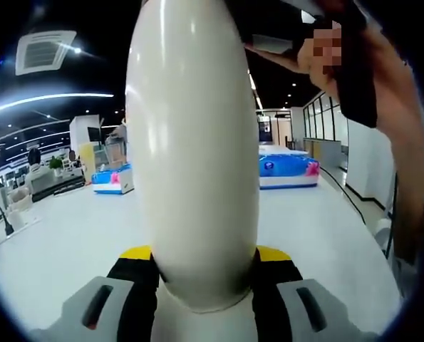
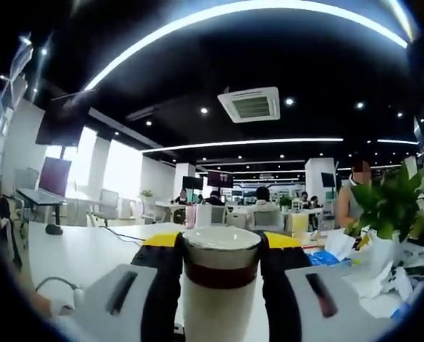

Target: Grasp the water cup twist off the cup lid place the cup lid on the table

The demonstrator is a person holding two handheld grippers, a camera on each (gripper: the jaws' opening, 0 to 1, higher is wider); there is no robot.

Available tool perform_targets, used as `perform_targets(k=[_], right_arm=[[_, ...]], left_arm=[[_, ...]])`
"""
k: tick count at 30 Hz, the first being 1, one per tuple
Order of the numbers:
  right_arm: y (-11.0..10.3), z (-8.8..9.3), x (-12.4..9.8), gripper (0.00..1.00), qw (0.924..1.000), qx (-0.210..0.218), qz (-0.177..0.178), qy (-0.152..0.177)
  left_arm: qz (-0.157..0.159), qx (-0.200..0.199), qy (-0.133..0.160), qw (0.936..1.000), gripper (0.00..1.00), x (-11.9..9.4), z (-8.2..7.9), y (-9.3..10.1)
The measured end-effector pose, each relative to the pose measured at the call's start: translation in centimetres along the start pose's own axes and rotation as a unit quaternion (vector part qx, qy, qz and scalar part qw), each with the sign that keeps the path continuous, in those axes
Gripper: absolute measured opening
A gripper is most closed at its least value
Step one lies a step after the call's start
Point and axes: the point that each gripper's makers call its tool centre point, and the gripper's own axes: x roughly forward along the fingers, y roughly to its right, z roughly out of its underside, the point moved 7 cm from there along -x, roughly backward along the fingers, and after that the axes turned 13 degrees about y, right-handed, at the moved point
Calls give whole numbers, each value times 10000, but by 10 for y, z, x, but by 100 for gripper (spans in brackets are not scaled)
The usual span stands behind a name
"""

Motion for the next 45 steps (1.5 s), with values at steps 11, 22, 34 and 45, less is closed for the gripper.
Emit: perform_targets(k=[11, 22, 34, 45], right_arm=[[8, 2, 3, 45, 9987, -61, -503, -30], [15, 0, 5, 45, 9923, 317, -1192, -147], [19, 2, 10, 45, 9848, 581, -1633, -93], [24, 5, 13, 45, 9713, 892, -2203, -130]], left_arm=[[-7, 4, -18, 10000, 52, 0, 0, 2], [3, -8, -15, 10000, 52, 0, -1, 1], [-1, -22, -19, 10000, 52, -1, -1, -2], [-2, -39, -15, 10000, 52, -1, 0, -4]])
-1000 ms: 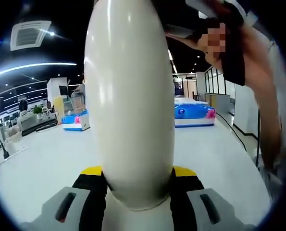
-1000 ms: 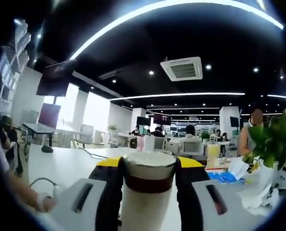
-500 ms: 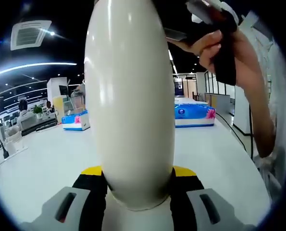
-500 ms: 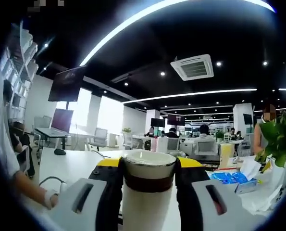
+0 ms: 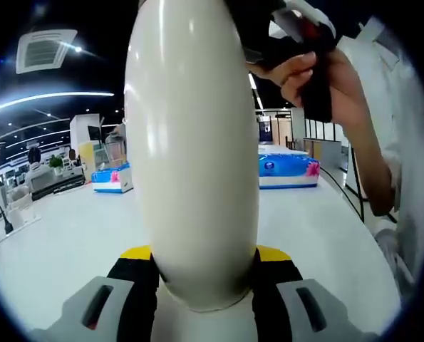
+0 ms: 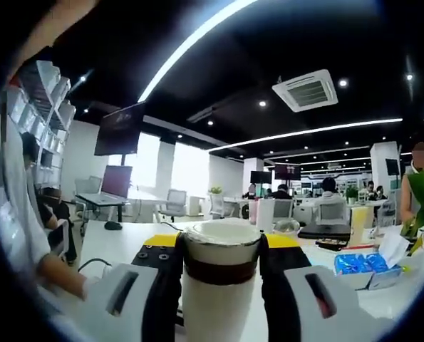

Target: Grasp the water cup twist off the cup lid place the cup lid on the table

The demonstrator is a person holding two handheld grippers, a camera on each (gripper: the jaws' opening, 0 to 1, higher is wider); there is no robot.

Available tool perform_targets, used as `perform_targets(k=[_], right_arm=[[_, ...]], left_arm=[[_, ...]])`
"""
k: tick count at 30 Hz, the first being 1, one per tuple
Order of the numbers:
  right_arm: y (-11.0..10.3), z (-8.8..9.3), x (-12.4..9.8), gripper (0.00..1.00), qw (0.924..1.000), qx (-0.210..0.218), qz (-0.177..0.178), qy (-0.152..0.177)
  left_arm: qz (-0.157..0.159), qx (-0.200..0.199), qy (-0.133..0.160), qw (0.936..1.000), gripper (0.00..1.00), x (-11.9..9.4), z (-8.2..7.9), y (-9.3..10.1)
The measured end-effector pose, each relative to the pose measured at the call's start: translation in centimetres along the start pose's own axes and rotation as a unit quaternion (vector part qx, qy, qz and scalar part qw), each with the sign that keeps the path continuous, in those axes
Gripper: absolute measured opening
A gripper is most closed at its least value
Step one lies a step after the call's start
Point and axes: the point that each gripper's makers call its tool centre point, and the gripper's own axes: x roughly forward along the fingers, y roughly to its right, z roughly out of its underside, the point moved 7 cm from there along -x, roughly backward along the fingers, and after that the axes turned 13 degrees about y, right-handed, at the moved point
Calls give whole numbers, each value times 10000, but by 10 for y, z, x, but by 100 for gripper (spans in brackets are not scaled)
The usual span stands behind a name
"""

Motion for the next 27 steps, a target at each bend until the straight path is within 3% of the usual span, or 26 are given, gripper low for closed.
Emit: perform_targets(k=[13, 27], right_arm=[[2, 0, -2, 45, 9985, 189, -492, -145], [10, 1, 0, 45, 9913, 601, -1139, -268]], left_arm=[[-13, -8, -6, 10000, 52, 0, 0, -1], [-36, -54, -10, 10000, 52, 1, 0, 0]])
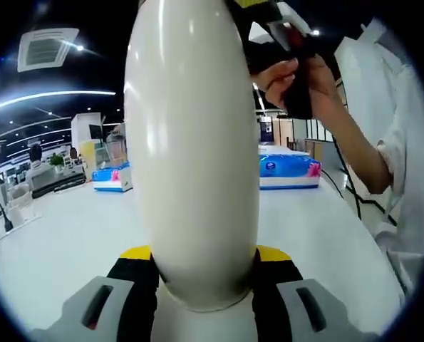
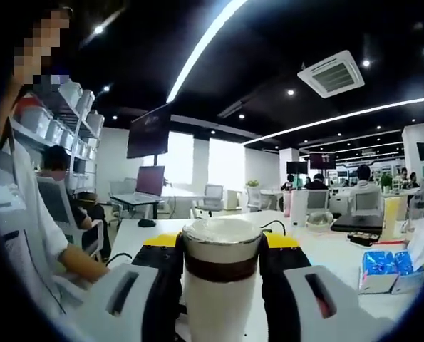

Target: Grasp the water cup twist off the cup lid place the cup lid on the table

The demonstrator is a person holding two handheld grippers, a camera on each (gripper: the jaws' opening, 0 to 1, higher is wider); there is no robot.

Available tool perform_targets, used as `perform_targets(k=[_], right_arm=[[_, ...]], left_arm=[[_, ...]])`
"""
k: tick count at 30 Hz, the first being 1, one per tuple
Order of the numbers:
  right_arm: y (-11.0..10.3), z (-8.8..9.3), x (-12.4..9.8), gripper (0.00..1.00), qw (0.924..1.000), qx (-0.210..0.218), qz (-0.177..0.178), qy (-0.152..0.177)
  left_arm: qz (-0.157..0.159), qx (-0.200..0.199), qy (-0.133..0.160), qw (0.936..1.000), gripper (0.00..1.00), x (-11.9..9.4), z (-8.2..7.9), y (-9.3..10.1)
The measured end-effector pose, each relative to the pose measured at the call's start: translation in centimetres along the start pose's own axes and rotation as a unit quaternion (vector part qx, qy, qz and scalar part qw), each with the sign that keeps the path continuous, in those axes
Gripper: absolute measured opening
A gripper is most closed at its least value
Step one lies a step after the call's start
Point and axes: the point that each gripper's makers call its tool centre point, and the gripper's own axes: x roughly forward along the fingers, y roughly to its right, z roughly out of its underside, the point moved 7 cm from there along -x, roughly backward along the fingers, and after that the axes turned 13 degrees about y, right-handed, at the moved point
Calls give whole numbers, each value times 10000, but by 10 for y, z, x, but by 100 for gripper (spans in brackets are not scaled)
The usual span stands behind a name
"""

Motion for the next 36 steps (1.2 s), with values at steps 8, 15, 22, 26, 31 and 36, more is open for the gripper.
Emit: perform_targets(k=[8, 15, 22, 26, 31, 36], right_arm=[[3, 1, 0, 45, 9993, 17, -342, -135], [11, 4, 3, 45, 9954, 334, -871, -224], [15, 7, 4, 45, 9905, 503, -1252, -264], [17, 9, 3, 45, 9877, 541, -1437, -282], [17, 11, 2, 45, 9868, 522, -1502, -313], [12, 12, -1, 46, 9898, 662, -1178, -453]], left_arm=[[20, -35, -2, 10000, 52, 0, 0, 1], [-3, -44, -6, 10000, 52, -1, 0, 1], [-8, -48, -6, 10000, 52, -1, 0, 1], [-10, -46, -7, 10000, 52, -1, 0, 2], [-19, -50, -9, 10000, 52, -1, 0, 3], [-25, -45, -10, 10000, 52, -1, 1, 4]])
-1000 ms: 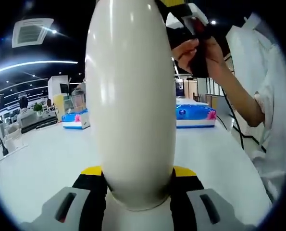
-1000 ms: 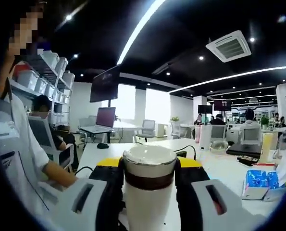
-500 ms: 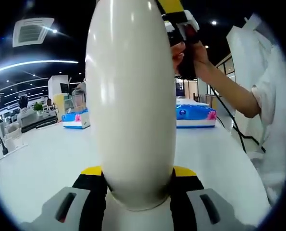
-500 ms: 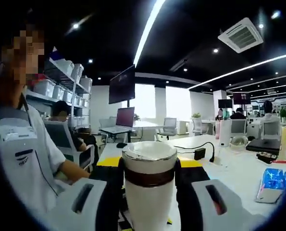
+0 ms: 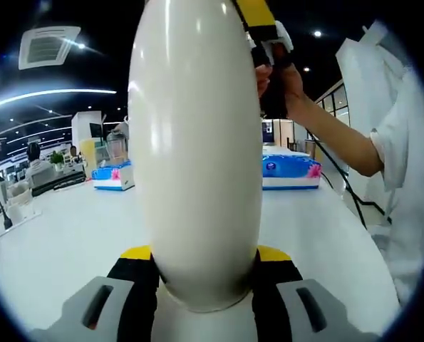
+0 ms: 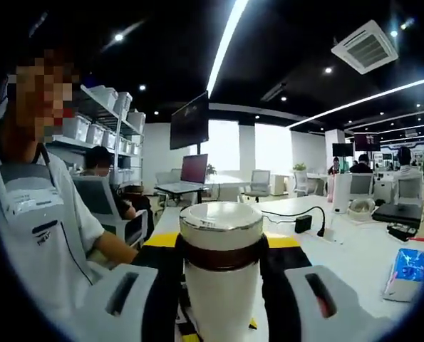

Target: Grasp the water cup twist off the cup lid place the cup lid on the table

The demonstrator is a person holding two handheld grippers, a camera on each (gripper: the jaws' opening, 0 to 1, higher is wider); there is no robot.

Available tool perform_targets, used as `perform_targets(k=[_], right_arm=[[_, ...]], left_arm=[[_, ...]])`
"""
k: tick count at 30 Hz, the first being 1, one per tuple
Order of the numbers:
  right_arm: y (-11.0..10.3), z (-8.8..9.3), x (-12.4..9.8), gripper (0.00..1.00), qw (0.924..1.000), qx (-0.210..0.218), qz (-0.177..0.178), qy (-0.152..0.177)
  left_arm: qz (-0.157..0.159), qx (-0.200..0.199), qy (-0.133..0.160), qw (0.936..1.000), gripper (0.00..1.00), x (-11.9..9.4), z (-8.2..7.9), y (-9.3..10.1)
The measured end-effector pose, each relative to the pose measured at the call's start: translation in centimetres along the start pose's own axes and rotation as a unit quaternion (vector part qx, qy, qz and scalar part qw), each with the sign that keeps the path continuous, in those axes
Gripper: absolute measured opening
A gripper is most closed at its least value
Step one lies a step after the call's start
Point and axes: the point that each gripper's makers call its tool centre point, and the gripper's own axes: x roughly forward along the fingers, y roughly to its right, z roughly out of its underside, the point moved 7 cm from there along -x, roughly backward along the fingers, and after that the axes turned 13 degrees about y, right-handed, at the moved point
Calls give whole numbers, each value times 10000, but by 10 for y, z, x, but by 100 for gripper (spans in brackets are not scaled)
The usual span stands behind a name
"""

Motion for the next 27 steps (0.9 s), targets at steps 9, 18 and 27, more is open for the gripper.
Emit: perform_targets(k=[9, 18, 27], right_arm=[[-27, 6, -6, 69, 9857, -363, 1636, -192], [-61, -33, 13, 83, 9408, -1695, 2936, 75], [-62, -14, 22, 83, 8982, -1737, 4035, 143]], left_arm=[[-11, 2, 4, 10000, 52, 0, 0, 0], [-12, 13, 14, 10000, 52, -2, -1, 0], [7, 21, 14, 10000, 52, -2, -1, 1]])
